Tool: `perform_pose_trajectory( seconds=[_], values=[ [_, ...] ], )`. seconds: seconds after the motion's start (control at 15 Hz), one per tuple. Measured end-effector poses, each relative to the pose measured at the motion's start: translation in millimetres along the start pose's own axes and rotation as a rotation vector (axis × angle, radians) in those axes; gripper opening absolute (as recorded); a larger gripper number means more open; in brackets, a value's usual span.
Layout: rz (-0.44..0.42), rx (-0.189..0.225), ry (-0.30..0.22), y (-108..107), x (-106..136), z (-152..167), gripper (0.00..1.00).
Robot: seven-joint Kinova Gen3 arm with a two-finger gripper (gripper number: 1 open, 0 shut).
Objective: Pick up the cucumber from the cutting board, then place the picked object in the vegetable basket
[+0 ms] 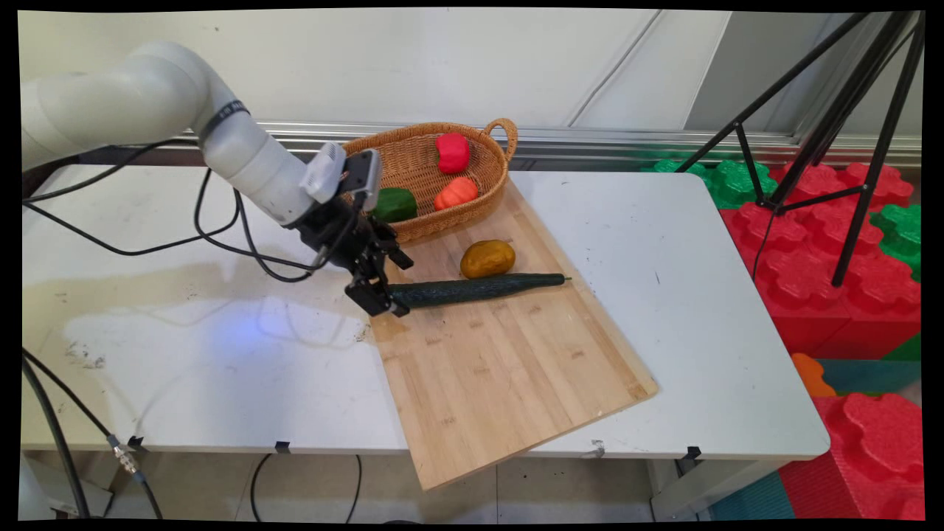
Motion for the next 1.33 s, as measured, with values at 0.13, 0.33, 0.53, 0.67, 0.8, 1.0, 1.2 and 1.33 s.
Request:
perform_pose_trajectory(
  seconds=[0.13, 0.33, 0.53, 0.67, 0.8, 1.0, 1.2, 1.33],
  values=[
    [-0.002, 0.003, -0.008, 0, 1, 8, 1.00],
    [-0.003, 0.007, -0.018, 0, 3, 17, 1.00],
    [-0.005, 0.014, -0.029, 0, 4, 26, 1.00],
    [-0.006, 0.016, -0.031, 0, 5, 30, 1.00],
    [-0.006, 0.018, -0.032, 0, 5, 33, 0.00],
    [-0.002, 0.021, -0.032, 0, 6, 36, 0.00],
    [0.002, 0.024, -0.033, -1, 5, 36, 0.00],
    [0.003, 0.026, -0.031, -1, 5, 36, 0.00]
  ],
)
